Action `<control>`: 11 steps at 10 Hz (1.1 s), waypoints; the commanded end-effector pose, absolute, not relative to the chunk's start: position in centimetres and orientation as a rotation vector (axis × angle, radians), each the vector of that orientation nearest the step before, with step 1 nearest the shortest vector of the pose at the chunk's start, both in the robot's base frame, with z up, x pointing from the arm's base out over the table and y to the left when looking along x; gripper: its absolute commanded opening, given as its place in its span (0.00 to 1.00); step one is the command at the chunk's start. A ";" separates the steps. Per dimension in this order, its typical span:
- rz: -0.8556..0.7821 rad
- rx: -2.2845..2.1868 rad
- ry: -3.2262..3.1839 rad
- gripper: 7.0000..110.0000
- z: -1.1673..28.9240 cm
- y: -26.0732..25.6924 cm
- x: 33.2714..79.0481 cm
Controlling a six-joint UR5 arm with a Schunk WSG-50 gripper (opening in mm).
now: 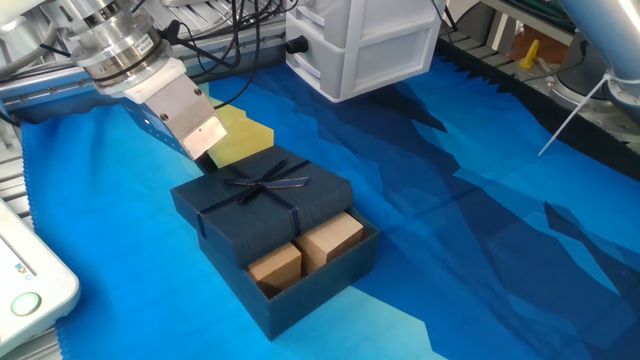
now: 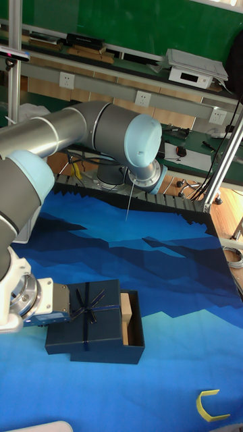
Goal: Slide the outer casing onto the gift box
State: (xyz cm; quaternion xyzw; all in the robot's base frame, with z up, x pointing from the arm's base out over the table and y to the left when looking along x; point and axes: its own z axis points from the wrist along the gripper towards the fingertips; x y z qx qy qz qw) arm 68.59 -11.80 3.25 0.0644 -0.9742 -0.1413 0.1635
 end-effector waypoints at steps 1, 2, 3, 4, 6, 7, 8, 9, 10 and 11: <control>-0.427 0.180 -2.778 0.00 3.5 -11.4 68.7; -0.426 0.178 -2.777 0.00 3.5 -11.4 68.6; -0.430 0.177 -2.776 0.00 3.5 -11.3 68.6; -0.434 0.178 -2.774 0.00 3.5 -11.3 68.6; -0.440 0.177 -2.774 0.00 3.6 -11.2 68.6; -0.444 0.175 -2.771 0.00 3.6 -11.1 68.6; -0.446 0.174 -2.771 0.00 3.6 -11.0 68.6; -0.450 0.172 -2.769 0.00 3.7 -10.9 68.6; -0.461 0.169 -2.764 0.00 3.8 -10.7 68.5; -0.467 0.165 -2.763 0.00 3.8 -10.5 68.6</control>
